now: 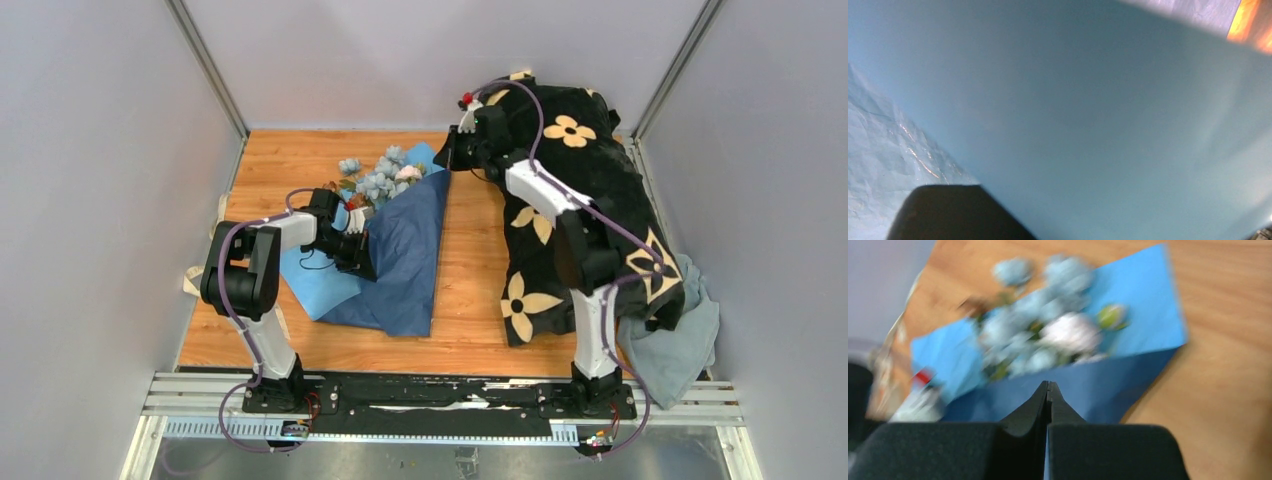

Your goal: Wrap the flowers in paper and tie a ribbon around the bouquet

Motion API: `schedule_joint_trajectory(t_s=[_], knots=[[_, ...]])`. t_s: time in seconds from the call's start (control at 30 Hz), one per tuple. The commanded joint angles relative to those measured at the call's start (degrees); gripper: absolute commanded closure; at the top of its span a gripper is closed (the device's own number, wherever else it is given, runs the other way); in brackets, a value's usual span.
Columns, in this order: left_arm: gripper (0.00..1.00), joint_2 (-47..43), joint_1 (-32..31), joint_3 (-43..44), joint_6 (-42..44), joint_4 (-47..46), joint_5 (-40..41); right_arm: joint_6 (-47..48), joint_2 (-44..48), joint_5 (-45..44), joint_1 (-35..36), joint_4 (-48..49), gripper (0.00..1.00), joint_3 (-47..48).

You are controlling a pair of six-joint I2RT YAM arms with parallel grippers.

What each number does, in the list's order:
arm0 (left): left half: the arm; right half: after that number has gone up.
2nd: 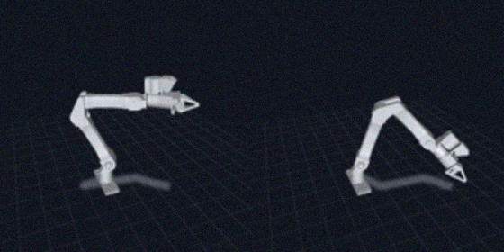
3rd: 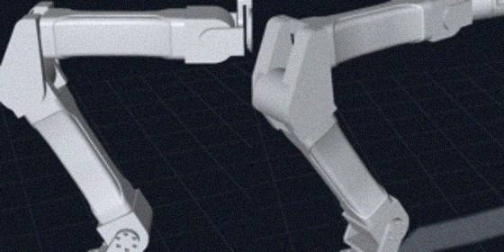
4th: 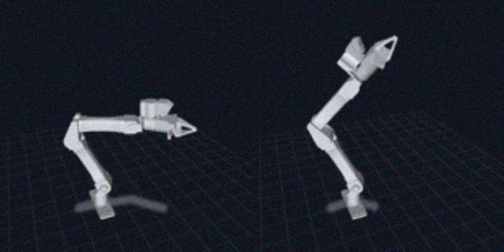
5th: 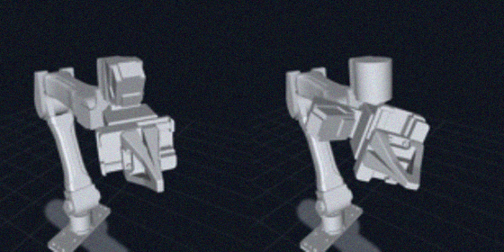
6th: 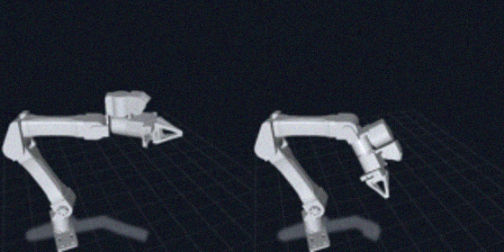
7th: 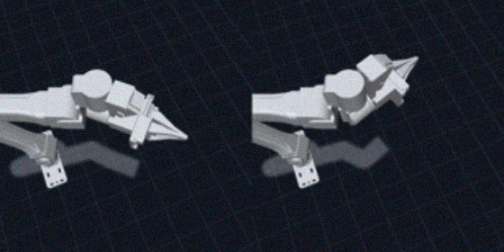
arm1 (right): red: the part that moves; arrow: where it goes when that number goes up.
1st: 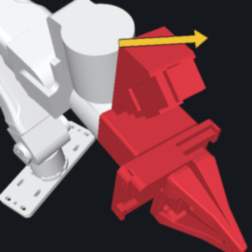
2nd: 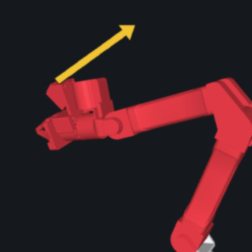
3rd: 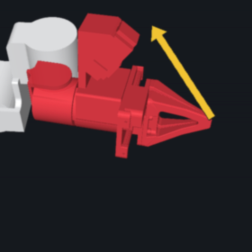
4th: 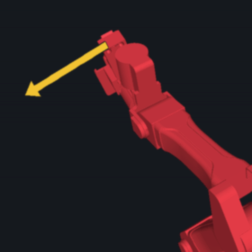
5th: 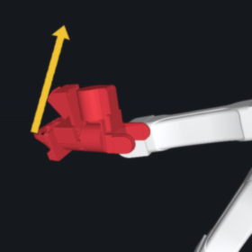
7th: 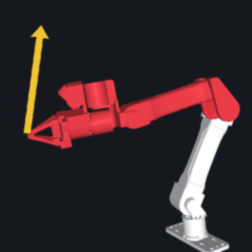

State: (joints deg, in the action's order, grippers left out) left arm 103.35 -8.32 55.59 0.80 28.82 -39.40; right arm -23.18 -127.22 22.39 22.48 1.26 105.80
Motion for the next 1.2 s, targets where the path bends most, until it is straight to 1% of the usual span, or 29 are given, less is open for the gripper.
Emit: schedule_joint_trajectory(t_s=[0.0, 0.13, 0.23, 0.33, 0.37, 0.43, 0.47, 0.5, 0.53, 0.6, 0.63, 0.67, 0.7, 0.77, 0.83, 0.9, 0.93, 0.97, 1.03, 1.07, 1.13, 1.17], knots=[[1.0, 1.0, -0.2, -1.7, 0.4, -1.3, 6.4, 10.1, 15.6, 4.6, 10.1, -4.4, 1.0, -17.8], [1.0, 0.5, -0.2, -2.1, 0.0, -2.0, 7.1, 9.9, 20.6, 13.2, 17.3, -6.3, 1.0, -29.0], [1.0, 0.2, 0.0, -2.0, 0.0, -2.2, 7.8, 5.9, 21.2, 17.9, 21.8, -2.3, 1.0, -35.8], [1.0, -0.3, 0.3, -2.0, -0.1, -2.6, 8.5, 3.8, 19.1, 18.3, 25.7, 1.2, 1.0, -40.1], [1.0, -0.5, 0.4, -2.1, -0.1, -2.7, 8.8, 2.8, 17.8, 19.0, 26.3, 2.8, 1.0, -41.1], [1.0, -0.7, 0.6, -1.9, 0.0, -2.8, 9.1, 2.2, 15.2, 17.7, 27.0, 3.6, 1.0, -43.0], [0.98, -0.9, 0.6, -1.7, 0.3, -2.6, 9.0, 1.8, 14.1, 16.5, 27.0, 4.2, 1.0, -44.0], [0.91, -1.1, 0.7, -1.3, 0.8, -2.3, 8.7, 1.3, 13.1, 15.1, 26.8, 4.6, 1.0, -45.1], [0.82, -1.5, 0.9, -0.6, 1.4, -1.5, 8.4, 0.6, 12.0, 14.0, 26.4, 4.9, 1.0, -45.7], [0.56, -3.1, 1.5, 2.0, 3.4, 1.7, 7.5, -1.1, 9.9, 12.5, 25.5, 5.9, 1.0, -46.5], [0.45, -4.4, 2.0, 3.4, 4.8, 3.9, 6.9, -1.9, 9.2, 12.0, 25.0, 6.5, 1.0, -46.8], [0.39, -6.1, 2.8, 4.7, 6.4, 6.0, 6.4, -2.6, 8.7, 11.6, 24.6, 7.0, 1.0, -46.9], [0.37, -8.5, 3.3, 5.8, 8.2, 8.3, 5.9, -3.2, 8.6, 11.2, 24.3, 7.5, 1.0, -47.0], [0.37, -15.2, 3.2, 6.7, 13.7, 11.9, 5.6, -4.4, 8.7, 10.5, 24.0, 8.3, 1.0, -47.3], [0.4, -23.6, 1.1, 4.7, 21.5, 14.2, 7.1, -4.9, 9.0, 9.8, 23.7, 8.6, 1.0, -47.7], [0.47, -30.8, -4.9, 1.1, 28.8, 16.9, 12.4, -5.3, 8.7, 10.4, 23.7, 9.1, 1.0, -47.7], [0.53, -33.1, -8.8, -1.3, 31.6, 18.9, 14.8, -5.6, 8.4, 10.6, 23.7, 9.2, 1.0, -47.6], [0.59, -34.4, -12.7, -2.9, 34.3, 20.2, 15.8, -6.0, 8.2, 10.9, 23.6, 9.5, 1.0, -47.6], [0.72, -34.2, -15.6, -5.3, 36.1, 20.7, 16.4, -7.0, 7.8, 11.7, 23.3, 10.9, 1.0, -48.1], [0.76, -33.5, -16.3, -5.6, 36.4, 20.7, 16.5, -8.1, 7.9, 12.2, 23.0, 12.3, 1.0, -48.7], [0.78, -32.3, -16.6, -4.7, 35.9, 20.9, 16.0, -10.4, 7.9, 13.2, 22.6, 15.1, 1.0, -49.7], [0.79, -32.4, -16.6, -4.3, 36.0, 21.2, 14.1, -11.3, 7.8, 13.3, 22.4, 16.0, 1.0, -50.0]])
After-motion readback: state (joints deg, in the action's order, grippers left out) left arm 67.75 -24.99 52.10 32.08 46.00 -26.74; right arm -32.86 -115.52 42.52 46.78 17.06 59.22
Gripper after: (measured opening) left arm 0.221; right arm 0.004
